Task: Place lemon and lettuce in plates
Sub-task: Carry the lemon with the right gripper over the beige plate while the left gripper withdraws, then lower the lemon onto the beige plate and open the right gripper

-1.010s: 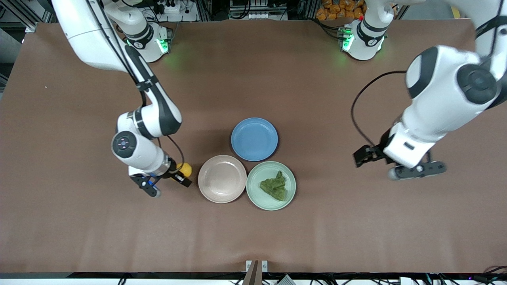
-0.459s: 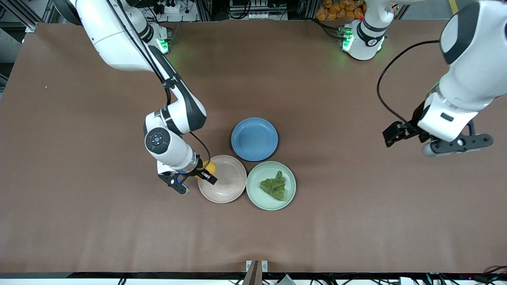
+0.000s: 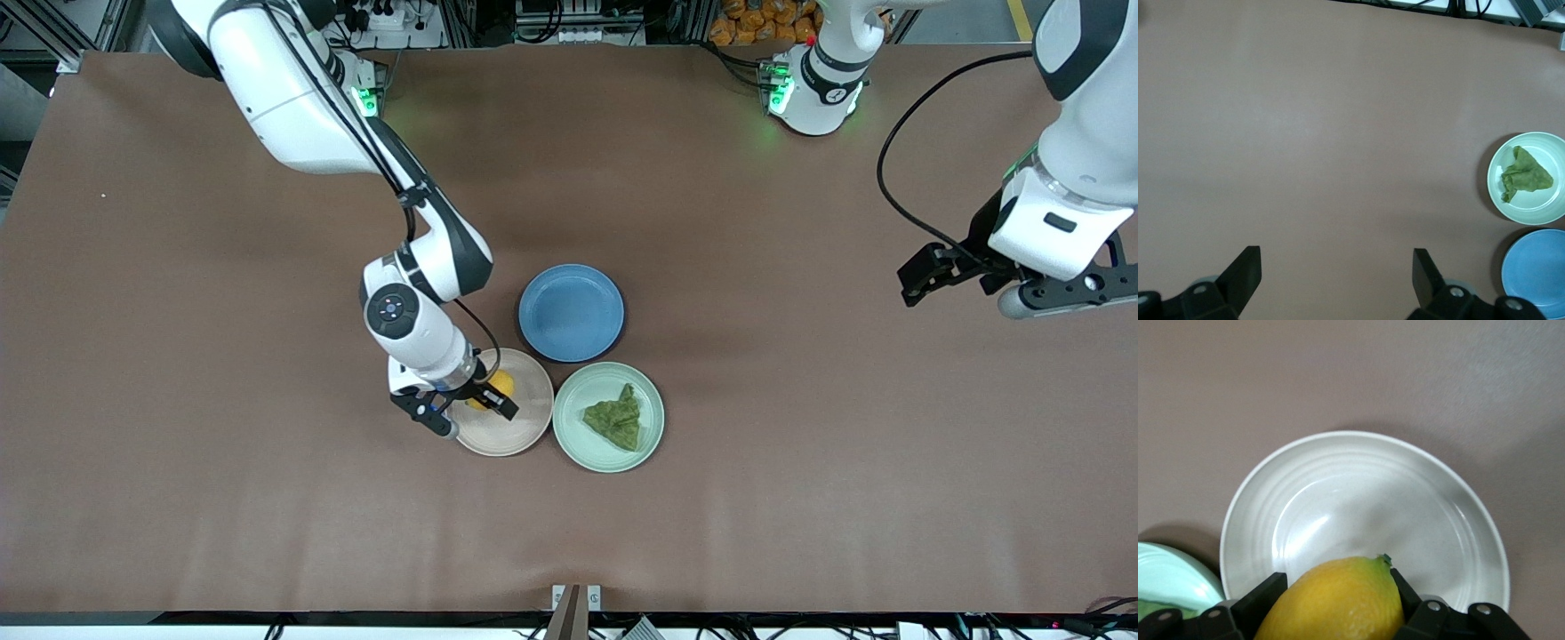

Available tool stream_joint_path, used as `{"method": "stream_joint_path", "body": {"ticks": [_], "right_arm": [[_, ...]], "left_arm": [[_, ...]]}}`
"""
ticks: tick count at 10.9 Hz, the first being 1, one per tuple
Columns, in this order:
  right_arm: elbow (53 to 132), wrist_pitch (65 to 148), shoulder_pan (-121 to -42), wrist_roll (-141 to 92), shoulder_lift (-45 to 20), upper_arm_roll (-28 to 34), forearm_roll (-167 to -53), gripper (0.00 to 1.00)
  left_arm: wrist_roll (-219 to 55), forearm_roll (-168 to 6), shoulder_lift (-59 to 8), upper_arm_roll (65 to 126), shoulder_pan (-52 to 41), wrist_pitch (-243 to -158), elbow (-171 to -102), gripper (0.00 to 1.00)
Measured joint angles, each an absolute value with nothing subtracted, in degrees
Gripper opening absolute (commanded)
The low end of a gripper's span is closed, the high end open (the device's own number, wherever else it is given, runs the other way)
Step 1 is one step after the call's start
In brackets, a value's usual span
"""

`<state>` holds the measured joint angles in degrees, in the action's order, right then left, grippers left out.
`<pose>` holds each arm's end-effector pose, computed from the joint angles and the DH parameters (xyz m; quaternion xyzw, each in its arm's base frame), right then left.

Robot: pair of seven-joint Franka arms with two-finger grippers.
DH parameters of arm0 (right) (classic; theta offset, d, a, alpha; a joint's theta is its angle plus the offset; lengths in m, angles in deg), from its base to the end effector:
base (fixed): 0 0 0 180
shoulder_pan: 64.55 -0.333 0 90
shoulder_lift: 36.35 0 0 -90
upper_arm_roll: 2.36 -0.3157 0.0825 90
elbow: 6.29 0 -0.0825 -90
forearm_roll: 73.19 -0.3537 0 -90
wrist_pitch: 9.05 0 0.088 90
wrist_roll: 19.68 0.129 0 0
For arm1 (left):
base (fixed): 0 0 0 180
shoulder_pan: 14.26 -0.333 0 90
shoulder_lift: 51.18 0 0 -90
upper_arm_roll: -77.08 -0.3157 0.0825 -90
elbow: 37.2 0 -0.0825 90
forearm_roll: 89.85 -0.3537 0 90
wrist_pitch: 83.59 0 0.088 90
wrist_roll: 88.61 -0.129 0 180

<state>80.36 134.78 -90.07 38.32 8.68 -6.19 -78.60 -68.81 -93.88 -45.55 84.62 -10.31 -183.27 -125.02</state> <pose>0.6263 0.3430 0.2175 -0.9493 0.2910 -0.0392 0.1124 0.5632 -0.1028 0.5821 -0.9957 -0.0690 -0.0604 0.0127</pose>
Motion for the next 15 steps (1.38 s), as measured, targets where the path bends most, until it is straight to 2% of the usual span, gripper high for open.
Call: {"method": "stream_joint_path", "body": {"ticks": [1,2,7,15], "right_arm": [[80.22,135.35,-90.29,38.45,9.47,-6.18,-78.60,0.50],[80.11,135.50,-90.30,38.45,9.88,-6.13,-78.57,0.56],[79.67,135.46,-90.06,35.59,10.13,-5.31,-76.62,1.00],[78.27,134.12,-90.00,34.87,10.10,-5.19,-73.14,1.00]], "left_arm": [[-69.22,-93.88,-46.70,84.65,-10.75,-183.27,-126.43,1.00],[-69.44,-93.88,-47.91,84.72,-11.12,-183.27,-127.85,1.00],[-69.44,-92.95,-54.06,84.89,-12.25,-187.90,-135.89,1.00],[-69.59,-92.84,-54.43,84.77,-13.48,-188.85,-134.14,1.00]]}}
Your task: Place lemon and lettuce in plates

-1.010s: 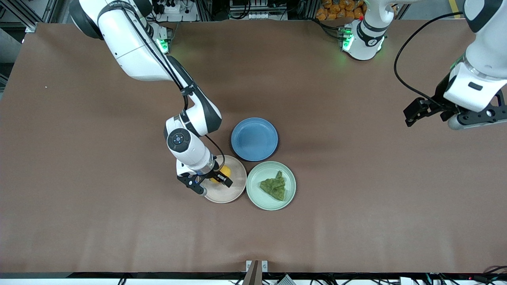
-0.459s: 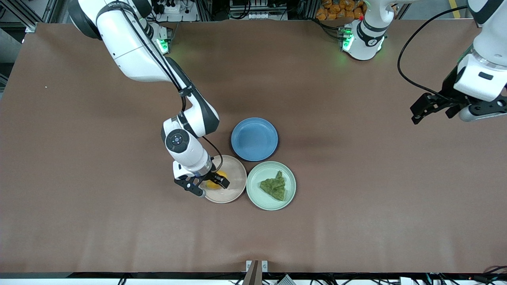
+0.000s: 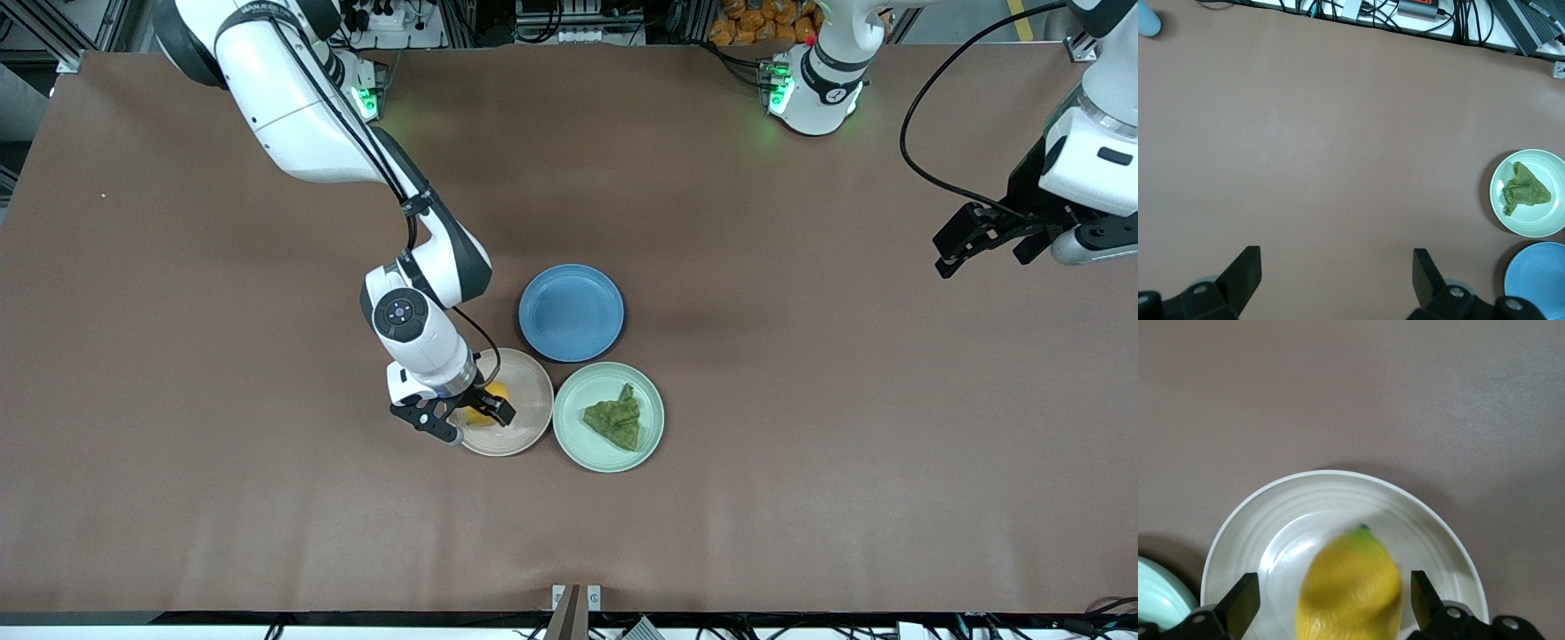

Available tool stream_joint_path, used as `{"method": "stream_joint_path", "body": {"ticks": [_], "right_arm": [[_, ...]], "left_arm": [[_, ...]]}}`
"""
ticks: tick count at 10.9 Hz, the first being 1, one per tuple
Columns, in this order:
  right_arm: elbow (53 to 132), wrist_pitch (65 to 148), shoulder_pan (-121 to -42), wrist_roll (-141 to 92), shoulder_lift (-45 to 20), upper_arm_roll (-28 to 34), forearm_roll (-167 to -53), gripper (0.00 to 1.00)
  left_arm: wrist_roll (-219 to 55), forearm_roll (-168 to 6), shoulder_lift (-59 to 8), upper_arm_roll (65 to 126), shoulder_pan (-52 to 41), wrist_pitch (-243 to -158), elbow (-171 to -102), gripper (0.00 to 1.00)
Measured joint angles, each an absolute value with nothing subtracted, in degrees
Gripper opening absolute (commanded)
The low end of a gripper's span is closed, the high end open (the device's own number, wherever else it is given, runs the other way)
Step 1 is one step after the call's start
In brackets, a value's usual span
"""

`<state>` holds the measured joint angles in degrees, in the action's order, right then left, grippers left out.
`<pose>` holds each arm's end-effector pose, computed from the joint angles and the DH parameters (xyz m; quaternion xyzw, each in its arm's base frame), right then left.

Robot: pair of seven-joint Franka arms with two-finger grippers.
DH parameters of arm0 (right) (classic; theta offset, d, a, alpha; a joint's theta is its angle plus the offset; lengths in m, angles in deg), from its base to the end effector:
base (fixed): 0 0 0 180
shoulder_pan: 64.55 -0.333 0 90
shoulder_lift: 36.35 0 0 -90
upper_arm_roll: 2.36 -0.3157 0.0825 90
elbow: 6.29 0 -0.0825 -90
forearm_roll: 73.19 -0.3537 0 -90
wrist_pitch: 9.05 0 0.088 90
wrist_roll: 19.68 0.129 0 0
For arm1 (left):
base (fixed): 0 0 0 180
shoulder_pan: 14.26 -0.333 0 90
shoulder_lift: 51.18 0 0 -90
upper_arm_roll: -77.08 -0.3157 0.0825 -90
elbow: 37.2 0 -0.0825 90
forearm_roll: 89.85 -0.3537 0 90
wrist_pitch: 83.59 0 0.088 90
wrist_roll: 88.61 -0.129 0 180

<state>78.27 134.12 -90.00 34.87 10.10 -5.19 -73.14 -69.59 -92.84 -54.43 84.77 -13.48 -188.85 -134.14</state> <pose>0.6372 0.3351 0.2138 -0.9660 0.2349 -0.0687 0.0829 0.5296 -0.0755 0.6036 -0.9907 -0.0869 -0.1046 0.0048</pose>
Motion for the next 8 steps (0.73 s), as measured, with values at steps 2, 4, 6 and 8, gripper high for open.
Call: {"method": "stream_joint_path", "body": {"ticks": [2,4,6,8], "right_arm": [[75.31,128.17,-89.81,34.87,9.98,-5.05,-73.10,1.00],[70.12,118.33,-88.42,33.73,9.25,-4.88,-73.09,1.00],[66.02,109.75,-85.89,28.85,8.55,-4.93,-73.09,1.00],[63.78,104.42,-83.27,22.56,7.72,-4.89,-73.05,1.00]], "left_arm": [[-69.59,-92.84,-54.44,84.77,-13.48,-188.64,-133.44,1.00],[-69.59,-92.84,-54.44,84.77,-13.48,-188.45,-133.17,1.00],[-69.59,-92.82,-54.43,84.77,-13.50,-188.03,-132.83,1.00],[-69.59,-92.81,-54.43,84.75,-13.67,-187.06,-132.45,1.00]]}}
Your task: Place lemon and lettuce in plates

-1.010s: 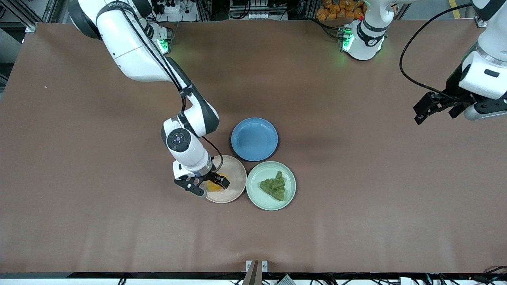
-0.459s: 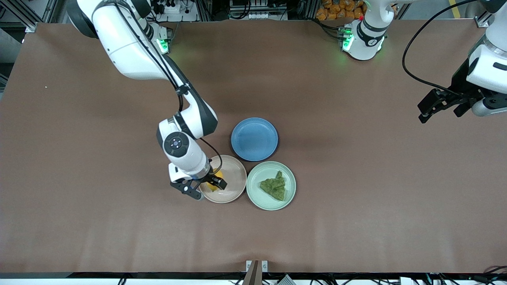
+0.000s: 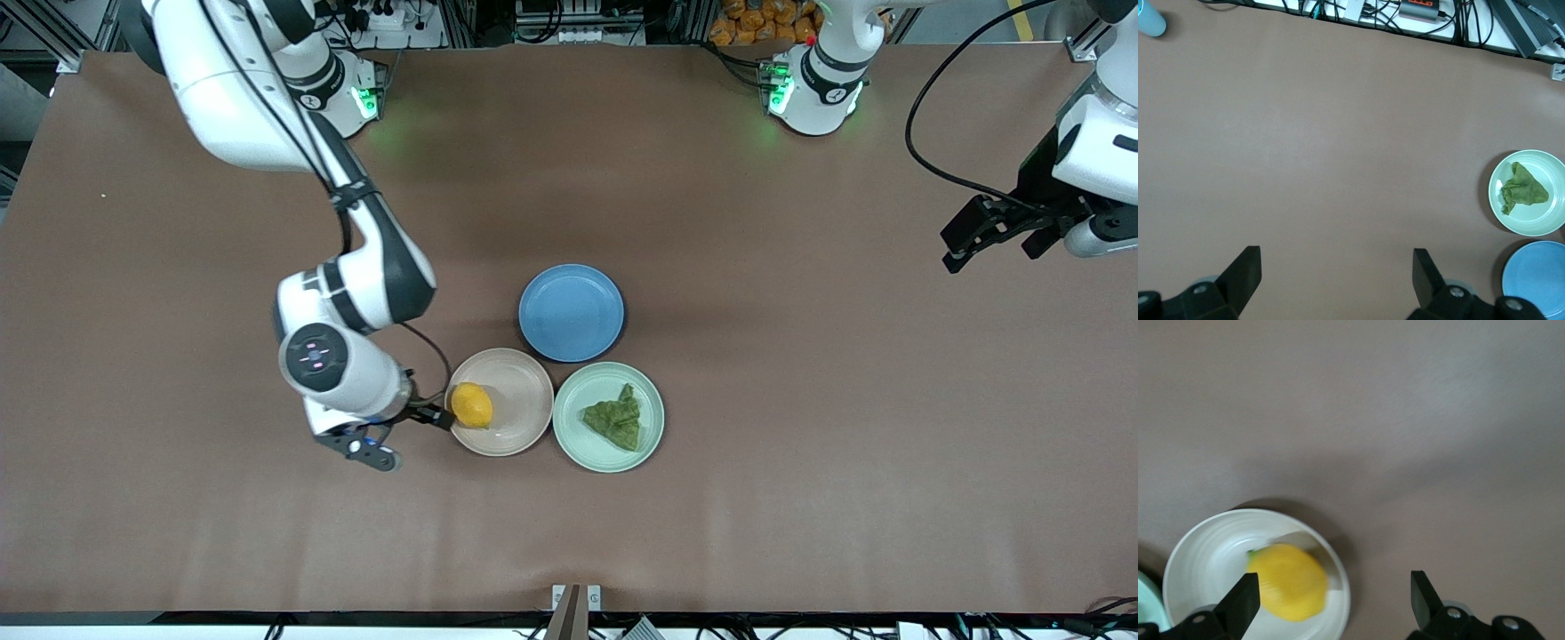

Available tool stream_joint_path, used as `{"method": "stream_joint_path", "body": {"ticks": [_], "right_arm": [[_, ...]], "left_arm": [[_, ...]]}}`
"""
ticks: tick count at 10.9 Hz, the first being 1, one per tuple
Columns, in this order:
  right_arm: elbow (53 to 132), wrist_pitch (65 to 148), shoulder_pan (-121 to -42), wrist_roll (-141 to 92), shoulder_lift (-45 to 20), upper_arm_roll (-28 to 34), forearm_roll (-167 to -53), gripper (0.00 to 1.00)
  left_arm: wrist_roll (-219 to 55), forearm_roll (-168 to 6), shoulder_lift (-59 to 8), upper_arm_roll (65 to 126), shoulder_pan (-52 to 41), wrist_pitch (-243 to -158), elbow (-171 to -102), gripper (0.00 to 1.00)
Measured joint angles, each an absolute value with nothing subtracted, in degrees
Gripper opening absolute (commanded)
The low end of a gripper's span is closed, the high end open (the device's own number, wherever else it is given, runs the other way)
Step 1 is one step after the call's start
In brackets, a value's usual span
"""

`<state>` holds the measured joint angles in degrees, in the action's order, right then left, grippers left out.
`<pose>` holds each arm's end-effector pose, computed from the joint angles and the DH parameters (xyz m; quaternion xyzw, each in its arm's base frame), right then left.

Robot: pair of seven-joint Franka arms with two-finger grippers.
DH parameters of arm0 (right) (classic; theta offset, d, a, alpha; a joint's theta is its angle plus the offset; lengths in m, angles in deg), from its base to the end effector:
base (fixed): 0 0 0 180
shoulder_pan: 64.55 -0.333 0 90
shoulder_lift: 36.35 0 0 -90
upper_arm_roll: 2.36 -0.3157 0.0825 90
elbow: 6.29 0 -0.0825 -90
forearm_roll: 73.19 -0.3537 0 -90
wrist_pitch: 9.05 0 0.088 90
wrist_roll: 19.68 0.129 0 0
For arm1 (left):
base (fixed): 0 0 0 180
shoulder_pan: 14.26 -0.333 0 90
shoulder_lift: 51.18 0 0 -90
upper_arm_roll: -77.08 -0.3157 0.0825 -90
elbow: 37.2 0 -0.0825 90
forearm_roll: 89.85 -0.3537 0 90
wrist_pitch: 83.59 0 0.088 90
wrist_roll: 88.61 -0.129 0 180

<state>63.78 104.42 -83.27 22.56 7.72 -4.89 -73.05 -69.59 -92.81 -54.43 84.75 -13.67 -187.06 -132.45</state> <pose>0.6757 0.2539 0.3034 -0.9821 0.1877 0.0122 0.0092 0.5278 -0.0732 0.6140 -0.9906 -0.0895 -0.1037 0.0050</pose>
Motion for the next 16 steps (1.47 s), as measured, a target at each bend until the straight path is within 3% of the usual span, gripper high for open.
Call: {"method": "stream_joint_path", "body": {"ticks": [8,16], "right_arm": [[62.45,92.95,-67.67,-4.94,0.32,-4.27,-70.41,1.00],[62.30,88.74,-63.12,-6.77,-4.40,-3.73,-69.43,1.00]], "left_arm": [[-71.04,-92.77,-54.35,84.76,-14.67,-185.77,-131.59,1.00],[-72.55,-92.65,-53.81,85.03,-14.64,-184.65,-131.24,1.00]]}}
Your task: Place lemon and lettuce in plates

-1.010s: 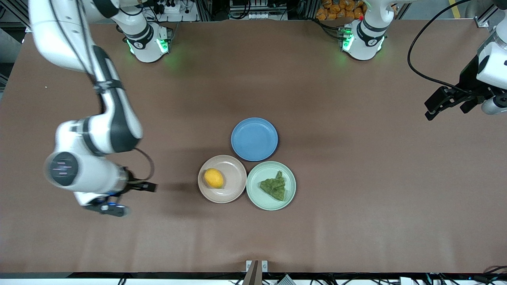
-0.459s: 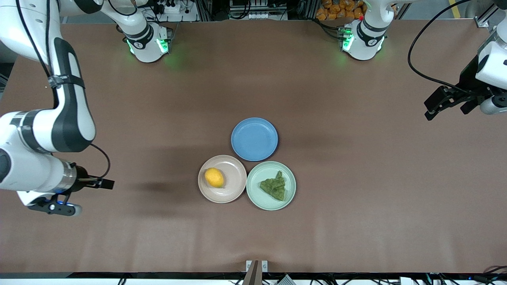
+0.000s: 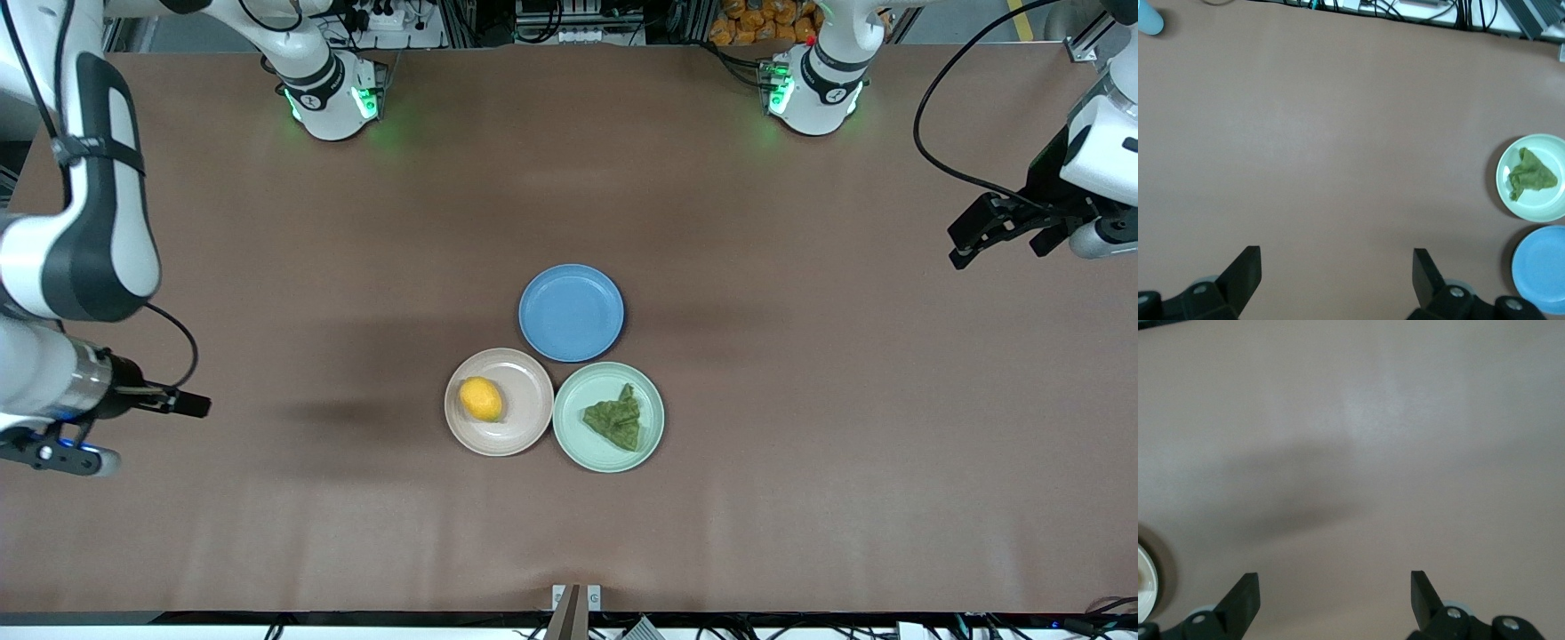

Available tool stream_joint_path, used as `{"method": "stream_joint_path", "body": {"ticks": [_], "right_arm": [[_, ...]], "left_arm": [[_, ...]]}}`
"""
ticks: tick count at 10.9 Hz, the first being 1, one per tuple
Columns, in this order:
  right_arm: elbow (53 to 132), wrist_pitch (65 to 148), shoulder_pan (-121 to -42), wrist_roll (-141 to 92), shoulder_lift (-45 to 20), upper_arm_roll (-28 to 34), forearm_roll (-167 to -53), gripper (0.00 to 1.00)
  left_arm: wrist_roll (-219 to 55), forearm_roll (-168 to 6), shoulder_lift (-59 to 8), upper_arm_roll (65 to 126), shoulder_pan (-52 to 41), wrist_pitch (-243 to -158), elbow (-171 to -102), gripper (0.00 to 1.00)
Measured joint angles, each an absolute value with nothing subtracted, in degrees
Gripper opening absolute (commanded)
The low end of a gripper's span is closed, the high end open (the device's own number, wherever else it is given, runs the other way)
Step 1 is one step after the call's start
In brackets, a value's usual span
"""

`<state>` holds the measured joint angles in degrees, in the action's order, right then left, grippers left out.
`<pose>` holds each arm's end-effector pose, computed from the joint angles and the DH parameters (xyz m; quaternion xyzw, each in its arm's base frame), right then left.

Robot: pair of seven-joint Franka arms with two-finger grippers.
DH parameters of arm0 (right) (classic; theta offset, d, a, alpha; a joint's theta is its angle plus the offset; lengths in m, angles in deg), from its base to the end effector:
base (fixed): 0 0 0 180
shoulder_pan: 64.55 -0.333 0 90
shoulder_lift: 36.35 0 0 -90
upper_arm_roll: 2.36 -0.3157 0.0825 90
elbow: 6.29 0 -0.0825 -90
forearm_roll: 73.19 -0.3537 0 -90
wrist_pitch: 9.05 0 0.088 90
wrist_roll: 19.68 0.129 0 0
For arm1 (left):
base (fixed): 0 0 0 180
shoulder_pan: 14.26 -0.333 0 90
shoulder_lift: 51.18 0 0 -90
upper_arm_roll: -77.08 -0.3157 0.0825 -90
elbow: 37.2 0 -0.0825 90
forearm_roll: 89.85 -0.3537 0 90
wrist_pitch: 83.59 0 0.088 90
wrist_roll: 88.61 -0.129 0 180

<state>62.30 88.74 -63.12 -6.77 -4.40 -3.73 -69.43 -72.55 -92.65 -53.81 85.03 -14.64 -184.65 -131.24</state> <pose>0.6816 -0.0121 0.4408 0.9934 -0.1093 -0.0209 0.0285 0.5279 -0.0665 0.6134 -0.9936 -0.0709 -0.0877 0.0097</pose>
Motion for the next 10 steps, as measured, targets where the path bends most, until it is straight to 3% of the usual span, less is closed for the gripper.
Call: {"method": "stream_joint_path", "body": {"ticks": [10], "right_arm": [[61.93,71.09,-61.29,-9.72,-21.33,-3.47,-69.41,1.00]], "left_arm": [[-74.63,-89.99,-53.88,85.60,-14.54,-175.66,-128.85,1.00]]}}
